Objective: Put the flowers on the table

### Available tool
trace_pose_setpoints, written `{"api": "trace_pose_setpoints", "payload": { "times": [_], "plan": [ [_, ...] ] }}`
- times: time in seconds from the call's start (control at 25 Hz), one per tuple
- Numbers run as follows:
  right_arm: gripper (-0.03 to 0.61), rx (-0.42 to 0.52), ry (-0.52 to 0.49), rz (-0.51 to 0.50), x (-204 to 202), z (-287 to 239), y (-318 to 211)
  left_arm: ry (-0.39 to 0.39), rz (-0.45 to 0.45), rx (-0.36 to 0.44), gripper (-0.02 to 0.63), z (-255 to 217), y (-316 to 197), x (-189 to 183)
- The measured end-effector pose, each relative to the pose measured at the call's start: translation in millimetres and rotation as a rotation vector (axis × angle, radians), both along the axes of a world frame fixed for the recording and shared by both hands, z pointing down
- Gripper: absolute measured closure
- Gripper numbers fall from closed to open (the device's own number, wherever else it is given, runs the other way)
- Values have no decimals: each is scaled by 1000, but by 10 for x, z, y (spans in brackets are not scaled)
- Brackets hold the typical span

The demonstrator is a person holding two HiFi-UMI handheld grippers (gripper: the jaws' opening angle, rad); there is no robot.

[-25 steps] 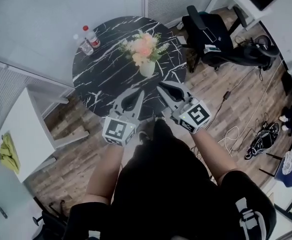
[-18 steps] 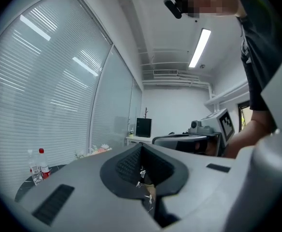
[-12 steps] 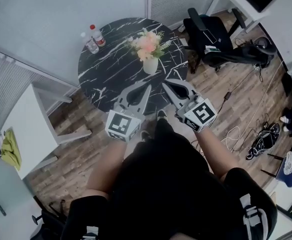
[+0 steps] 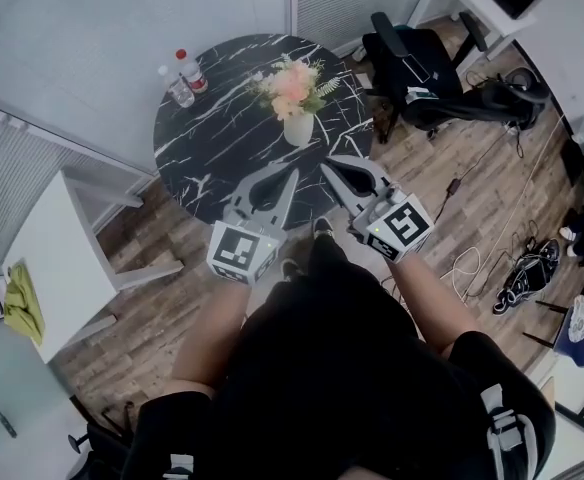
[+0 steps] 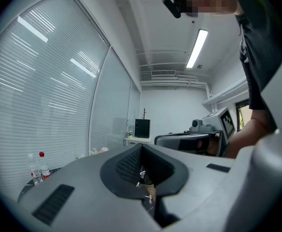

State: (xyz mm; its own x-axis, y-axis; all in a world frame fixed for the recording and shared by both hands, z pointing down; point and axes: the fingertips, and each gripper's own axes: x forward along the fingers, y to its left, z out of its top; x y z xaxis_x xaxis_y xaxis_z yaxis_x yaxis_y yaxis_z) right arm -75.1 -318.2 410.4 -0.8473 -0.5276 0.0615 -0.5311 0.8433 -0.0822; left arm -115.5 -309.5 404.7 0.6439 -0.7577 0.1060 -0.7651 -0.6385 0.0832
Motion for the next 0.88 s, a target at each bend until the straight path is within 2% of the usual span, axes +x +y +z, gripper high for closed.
{"api": "trace_pose_setpoints", "payload": {
  "times": [0.88],
  "plan": [
    [558, -2, 14, -20, -34, 26, -11, 2, -9, 20, 603, -48, -47, 6]
  ]
}}
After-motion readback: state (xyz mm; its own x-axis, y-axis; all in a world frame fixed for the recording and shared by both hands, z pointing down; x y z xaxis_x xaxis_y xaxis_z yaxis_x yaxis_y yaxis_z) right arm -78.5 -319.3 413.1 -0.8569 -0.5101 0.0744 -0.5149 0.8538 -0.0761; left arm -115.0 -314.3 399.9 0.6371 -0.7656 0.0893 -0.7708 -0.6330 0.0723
